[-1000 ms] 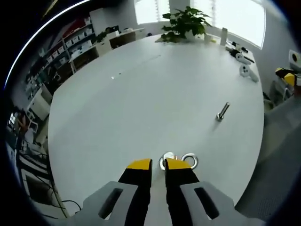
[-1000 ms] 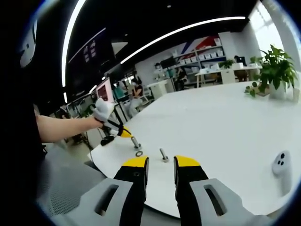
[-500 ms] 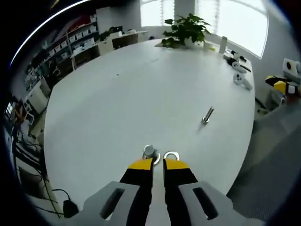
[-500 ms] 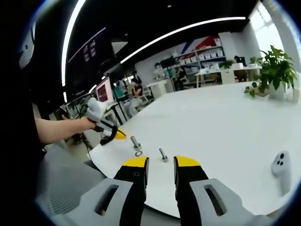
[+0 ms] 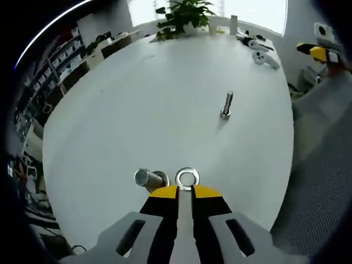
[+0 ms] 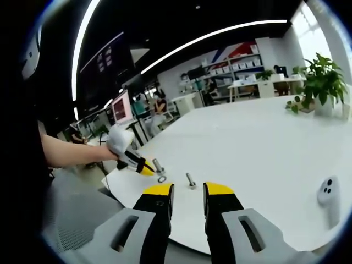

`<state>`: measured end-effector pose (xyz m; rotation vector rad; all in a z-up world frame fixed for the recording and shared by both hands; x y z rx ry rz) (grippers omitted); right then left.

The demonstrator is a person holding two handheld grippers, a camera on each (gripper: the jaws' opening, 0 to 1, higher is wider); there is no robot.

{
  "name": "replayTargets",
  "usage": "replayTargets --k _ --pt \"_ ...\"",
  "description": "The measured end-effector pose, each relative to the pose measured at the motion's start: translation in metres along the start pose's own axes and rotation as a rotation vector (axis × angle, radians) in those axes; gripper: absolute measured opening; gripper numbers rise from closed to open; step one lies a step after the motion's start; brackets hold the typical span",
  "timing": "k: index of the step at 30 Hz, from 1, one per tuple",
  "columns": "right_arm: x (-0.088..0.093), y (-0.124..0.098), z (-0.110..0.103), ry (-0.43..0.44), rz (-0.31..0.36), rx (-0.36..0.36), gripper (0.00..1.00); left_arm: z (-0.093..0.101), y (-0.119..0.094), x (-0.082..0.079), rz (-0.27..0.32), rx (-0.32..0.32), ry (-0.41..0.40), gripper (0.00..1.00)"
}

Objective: Place the washer onto the threaded stud by aligning its center hole with the stud, sliding it down to the base, and recovering from edge contact or off-axis alignment until the washer reaches the visible bottom stop.

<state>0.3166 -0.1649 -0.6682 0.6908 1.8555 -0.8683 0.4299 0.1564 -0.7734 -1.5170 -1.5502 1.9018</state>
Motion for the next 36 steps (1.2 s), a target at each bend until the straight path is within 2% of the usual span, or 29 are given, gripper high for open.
replayTargets --k 3,10,13,17,22,30,34,36 --pt "0.0 0.0 0.0 0.001 0.003 0.001 0.23 0.0 0.008 -0.001 -0.011 0.012 0.001 0.06" --pt "0.0 0.0 0.0 0.001 0.002 0.001 0.23 -0.006 0.022 -0.002 -0.026 -0.011 0.059 0.08" --pt "0.0 0.0 0.001 0.002 0.0 0.0 0.23 -0.006 0.026 -0.001 -0.017 -0.003 0.017 0.08" --pt "0.001 0.0 0.0 0.003 -0.004 -0.002 0.23 -0.006 0.032 0.002 -0.027 0.0 0.022 0.06" --pt "0.001 0.0 0.0 0.002 -0.005 -0.005 0.23 -0.004 0.032 0.0 -0.03 -0.017 0.077 0.07" --pt "0.0 0.0 0.0 0.002 -0.003 -0.007 0.23 0.005 0.028 0.003 -0.025 -0.015 0.077 0.09" --pt "0.0 0.0 -0.001 0.001 -0.002 -0.009 0.23 0.014 0.025 0.004 -0.033 0.022 0.066 0.08" --pt "0.0 0.0 -0.001 0.001 -0.002 -0.01 0.23 0.024 0.023 0.005 -0.04 0.108 0.056 0.04"
Point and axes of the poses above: the point that each gripper's makers call its tool centre point, and the gripper's own axes: y roughly forward along the fingers, z roughly to its right, x roughly out of its underside, the point moved 7 cm from there along -y, roughly backward along the fingers, and after that the axes turned 4 degrees about z, right-handed, at the moved point
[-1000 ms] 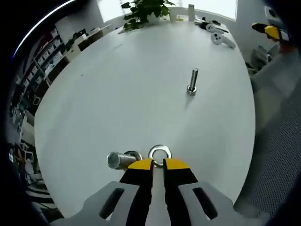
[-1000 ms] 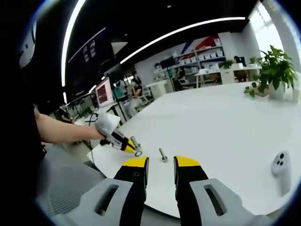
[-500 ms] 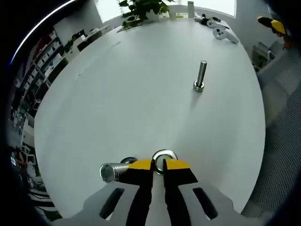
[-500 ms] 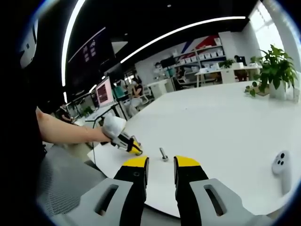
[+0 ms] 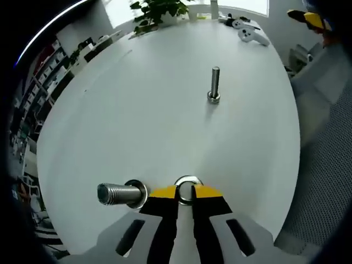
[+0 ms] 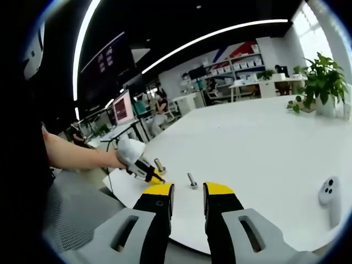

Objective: Place the washer onto the threaded stud by aligning its center hole with the stud, sliding it down to the base, and recovering from edge contact or off-axis alignment until the washer reaches the visible bottom stop.

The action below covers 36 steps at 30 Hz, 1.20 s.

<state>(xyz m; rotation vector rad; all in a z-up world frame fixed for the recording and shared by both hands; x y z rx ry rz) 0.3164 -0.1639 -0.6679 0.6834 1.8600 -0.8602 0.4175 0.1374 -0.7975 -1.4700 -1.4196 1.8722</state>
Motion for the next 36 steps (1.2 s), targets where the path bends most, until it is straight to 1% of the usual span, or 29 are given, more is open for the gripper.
replayTargets --k 1,2,4,5,8,13,15,17,18,20,21,27,30,32,33,35,36 --pt "0.0 0.0 0.0 0.0 0.0 0.0 0.23 0.001 0.0 -0.001 0.02 0.008 -0.025 0.03" --pt "0.0 0.0 0.0 -0.001 0.001 -0.001 0.23 0.0 0.0 -0.001 0.033 0.001 -0.045 0.03" --pt "0.0 0.0 0.0 -0.002 0.0 -0.001 0.23 -0.006 -0.001 0.0 0.027 -0.037 -0.027 0.05" --pt "0.0 0.0 0.0 -0.001 0.0 0.0 0.23 -0.01 -0.002 0.0 0.034 -0.061 -0.016 0.07" --pt "0.0 0.0 0.0 0.0 -0.001 0.0 0.23 -0.015 -0.003 0.0 0.038 -0.073 -0.026 0.09" --pt "0.0 0.001 0.0 -0.001 -0.005 -0.002 0.23 -0.018 0.001 0.006 0.019 -0.061 -0.04 0.09" --pt "0.0 0.001 0.0 0.0 -0.006 -0.002 0.23 -0.018 0.001 0.005 0.037 -0.055 -0.062 0.09" --pt "0.001 0.001 0.0 0.001 -0.007 -0.001 0.23 -0.017 0.0 0.006 0.034 -0.056 -0.063 0.09" --pt "0.001 0.001 0.001 0.002 -0.006 0.0 0.23 -0.017 0.001 0.005 0.039 -0.057 -0.052 0.09" --pt "0.001 0.001 0.001 0.005 -0.006 0.002 0.23 -0.015 0.001 0.004 0.054 -0.043 0.001 0.07" --pt "0.001 0.001 0.001 0.006 -0.006 0.003 0.23 -0.015 0.001 0.004 0.049 -0.036 0.001 0.05" --pt "0.001 0.0 0.004 0.006 -0.006 0.006 0.23 -0.013 0.001 0.005 0.057 -0.045 -0.048 0.02" --pt "0.001 0.0 0.005 0.006 -0.006 0.007 0.23 -0.011 0.0 0.004 0.042 -0.049 -0.041 0.02" --pt "0.001 -0.001 0.006 0.007 -0.003 0.01 0.23 -0.01 -0.003 0.005 0.021 -0.061 -0.024 0.02" --pt "0.001 -0.001 0.006 0.007 -0.002 0.011 0.23 -0.012 -0.006 0.005 0.029 -0.084 -0.018 0.01" --pt "0.001 -0.001 0.007 0.007 -0.001 0.012 0.23 -0.014 -0.012 0.002 0.048 -0.09 -0.031 0.01" --pt "0.001 -0.001 0.007 0.007 0.0 0.013 0.23 -0.014 -0.014 0.001 0.054 -0.084 -0.053 0.01"
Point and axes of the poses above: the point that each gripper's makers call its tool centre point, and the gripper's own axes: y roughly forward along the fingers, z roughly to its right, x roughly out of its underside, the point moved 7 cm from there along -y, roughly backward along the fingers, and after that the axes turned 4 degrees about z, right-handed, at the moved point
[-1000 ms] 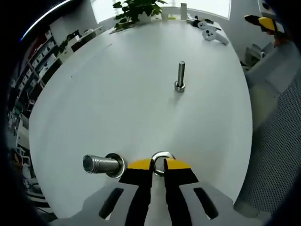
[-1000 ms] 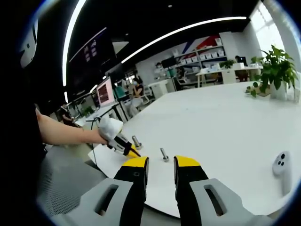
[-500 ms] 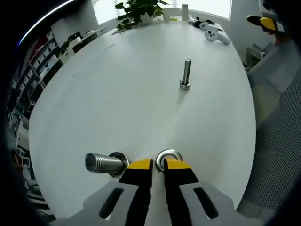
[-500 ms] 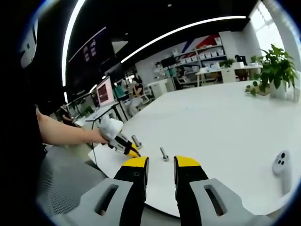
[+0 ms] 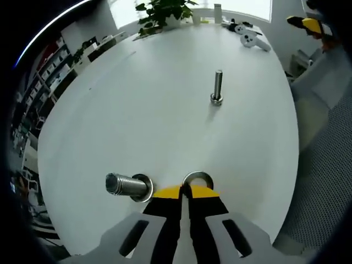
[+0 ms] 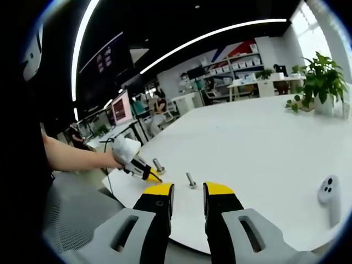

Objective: Place the washer onto the threaded stud by aligning its center hole with the stud, sliding it down to the base, and recovering from edge contact or off-axis alignment until the washer reaches the visible bottom stop.

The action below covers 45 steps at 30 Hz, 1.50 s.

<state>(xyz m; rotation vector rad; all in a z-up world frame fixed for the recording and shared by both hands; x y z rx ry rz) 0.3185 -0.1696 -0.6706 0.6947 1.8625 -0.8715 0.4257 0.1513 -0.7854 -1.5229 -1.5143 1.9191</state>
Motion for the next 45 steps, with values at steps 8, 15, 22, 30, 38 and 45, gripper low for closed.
replayTargets --k 8,15,22,30,38,45 --pt "-0.001 0.0 -0.003 -0.004 0.002 -0.005 0.23 -0.015 -0.029 -0.013 0.047 -0.037 -0.087 0.01" --pt "-0.002 0.001 -0.004 -0.006 0.002 -0.01 0.23 -0.036 -0.05 -0.028 0.076 -0.104 -0.112 0.01" --pt "-0.002 0.001 -0.004 -0.004 0.002 -0.01 0.23 -0.058 -0.049 -0.024 0.054 -0.159 -0.142 0.01" --pt "-0.001 0.002 -0.005 -0.003 -0.005 -0.013 0.23 -0.06 -0.039 -0.022 0.016 -0.163 -0.125 0.01" --pt "-0.001 0.002 -0.005 0.001 -0.005 -0.013 0.23 -0.061 -0.041 -0.022 0.018 -0.147 -0.096 0.02" --pt "-0.001 0.002 -0.004 0.002 -0.004 -0.014 0.23 -0.061 -0.041 -0.023 0.028 -0.143 -0.022 0.02"
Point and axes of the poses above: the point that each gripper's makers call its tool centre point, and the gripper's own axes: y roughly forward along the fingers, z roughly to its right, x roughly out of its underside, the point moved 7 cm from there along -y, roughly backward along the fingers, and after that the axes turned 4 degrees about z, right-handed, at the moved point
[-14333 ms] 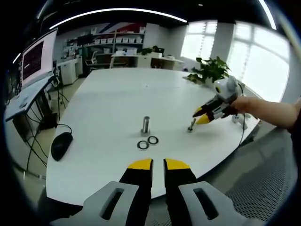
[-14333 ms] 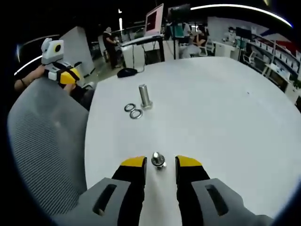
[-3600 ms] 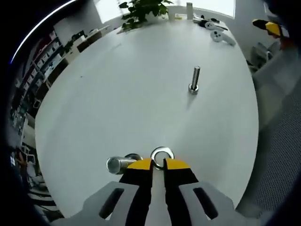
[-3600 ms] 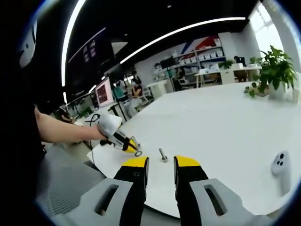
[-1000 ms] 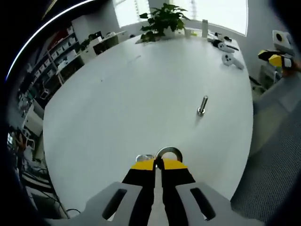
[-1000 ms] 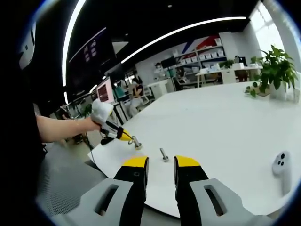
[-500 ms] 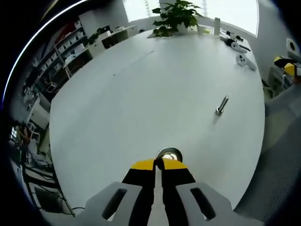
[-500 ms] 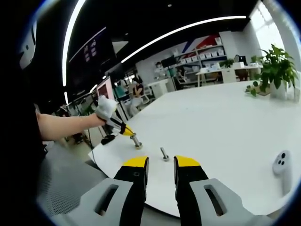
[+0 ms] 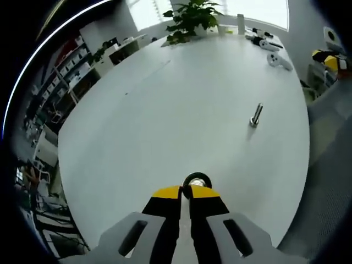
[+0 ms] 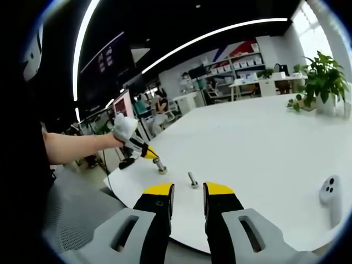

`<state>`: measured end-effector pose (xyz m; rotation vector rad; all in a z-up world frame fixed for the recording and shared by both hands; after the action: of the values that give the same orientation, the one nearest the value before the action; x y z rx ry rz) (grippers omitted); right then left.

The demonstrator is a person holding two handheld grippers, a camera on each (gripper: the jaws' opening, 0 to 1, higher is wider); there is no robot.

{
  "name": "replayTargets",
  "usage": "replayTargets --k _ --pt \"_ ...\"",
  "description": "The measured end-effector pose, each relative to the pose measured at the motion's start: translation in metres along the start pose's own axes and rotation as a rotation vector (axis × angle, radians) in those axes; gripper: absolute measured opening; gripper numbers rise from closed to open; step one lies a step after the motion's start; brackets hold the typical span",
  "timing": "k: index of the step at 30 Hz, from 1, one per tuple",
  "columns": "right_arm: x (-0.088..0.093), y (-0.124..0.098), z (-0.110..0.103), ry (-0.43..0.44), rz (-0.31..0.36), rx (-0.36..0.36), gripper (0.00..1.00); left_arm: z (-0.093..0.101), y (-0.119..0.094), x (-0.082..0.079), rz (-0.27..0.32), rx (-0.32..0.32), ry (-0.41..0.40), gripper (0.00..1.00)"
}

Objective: Place the washer onto the threaded stud by aligning its center hole with the stud, sliding it down to the base, and recovering from edge contact or off-axis alignment until the washer reaches the visible bottom stop.

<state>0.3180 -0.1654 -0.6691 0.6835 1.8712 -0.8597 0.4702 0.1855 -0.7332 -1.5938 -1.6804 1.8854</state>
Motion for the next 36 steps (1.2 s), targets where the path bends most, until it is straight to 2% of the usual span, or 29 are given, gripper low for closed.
replayTargets --k 4,7,9,13,15,16,17,19,23,27,29,30,36 --pt "0.0 0.0 0.0 -0.003 -0.001 -0.004 0.23 -0.002 -0.001 0.002 0.015 -0.006 -0.045 0.03" --pt "0.0 0.0 0.0 -0.003 0.0 -0.004 0.23 -0.005 0.0 0.002 0.028 -0.039 -0.047 0.11" --pt "0.0 0.0 0.0 -0.003 0.001 -0.003 0.23 -0.007 -0.001 0.004 0.036 -0.054 -0.077 0.13" --pt "-0.001 0.0 0.0 -0.004 0.001 -0.002 0.23 -0.006 -0.001 0.008 0.051 -0.031 -0.156 0.14" --pt "-0.001 0.0 0.0 -0.001 0.002 -0.002 0.23 -0.002 -0.005 0.008 0.038 -0.038 -0.142 0.16" --pt "-0.001 0.0 0.0 0.004 0.003 -0.001 0.23 -0.003 -0.008 0.005 0.053 -0.064 -0.096 0.13" --pt "-0.001 0.0 0.0 0.007 0.004 0.0 0.23 -0.002 -0.013 -0.002 0.089 -0.08 -0.052 0.11" --pt "-0.001 0.0 0.0 0.004 0.005 0.001 0.23 0.004 -0.021 -0.005 0.108 -0.071 -0.083 0.12" --pt "-0.001 0.0 -0.001 -0.01 -0.001 -0.003 0.23 0.017 -0.046 -0.019 0.195 -0.049 -0.107 0.14" --pt "-0.001 0.0 -0.002 -0.02 -0.005 -0.003 0.23 0.027 -0.076 -0.019 0.242 -0.054 -0.129 0.16" --pt "0.0 0.0 -0.003 -0.026 -0.009 -0.006 0.23 0.035 -0.096 -0.019 0.317 -0.053 -0.164 0.18" --pt "0.0 0.0 -0.003 -0.029 -0.012 -0.008 0.23 0.041 -0.108 -0.017 0.365 -0.049 -0.213 0.19" --pt "0.002 0.002 -0.006 -0.045 -0.036 -0.024 0.23 0.056 -0.155 0.002 0.478 -0.1 -0.367 0.21"
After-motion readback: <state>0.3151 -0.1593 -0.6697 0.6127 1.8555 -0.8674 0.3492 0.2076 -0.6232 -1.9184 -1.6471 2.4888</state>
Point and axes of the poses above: the point that each gripper's makers call its tool centre point, and the gripper's own axes: y roughly forward along the fingers, z roughly to its right, x roughly out of its underside, the point moved 7 cm from there along -y, roughly backward along the fingers, and after that the axes turned 4 degrees about z, right-handed, at the moved point
